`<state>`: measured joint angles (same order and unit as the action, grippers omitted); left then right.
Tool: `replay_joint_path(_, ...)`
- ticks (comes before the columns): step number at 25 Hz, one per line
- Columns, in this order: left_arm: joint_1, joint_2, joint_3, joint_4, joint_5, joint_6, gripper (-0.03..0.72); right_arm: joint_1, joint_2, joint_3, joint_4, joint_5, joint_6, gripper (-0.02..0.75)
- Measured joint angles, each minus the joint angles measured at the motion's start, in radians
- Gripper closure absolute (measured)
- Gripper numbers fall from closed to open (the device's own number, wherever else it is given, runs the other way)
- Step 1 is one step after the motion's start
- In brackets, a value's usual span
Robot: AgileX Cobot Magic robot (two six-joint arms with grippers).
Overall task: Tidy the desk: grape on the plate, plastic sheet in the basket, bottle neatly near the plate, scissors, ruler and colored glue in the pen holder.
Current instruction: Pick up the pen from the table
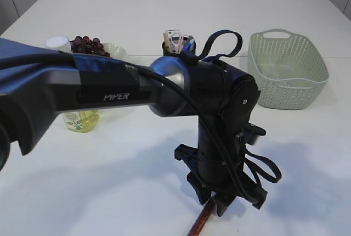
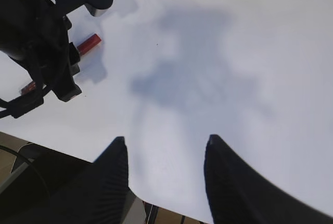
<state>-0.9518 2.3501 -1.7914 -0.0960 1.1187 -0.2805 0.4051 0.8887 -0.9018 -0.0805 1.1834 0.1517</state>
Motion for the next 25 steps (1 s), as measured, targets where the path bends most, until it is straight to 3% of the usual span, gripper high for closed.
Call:
replay_joint_path(15, 0.000, 0.018, -0.003, 0.000, -0.005, 0.000, 0.439, 0.000, 0.000, 0.000, 0.000, 0.002, 0.000, 0.354)
replay_joint_path(25, 0.000, 0.018, -0.003, 0.014, -0.012, 0.000, 0.570, 0.000, 0.000, 0.000, -0.012, 0.002, 0.000, 0.354)
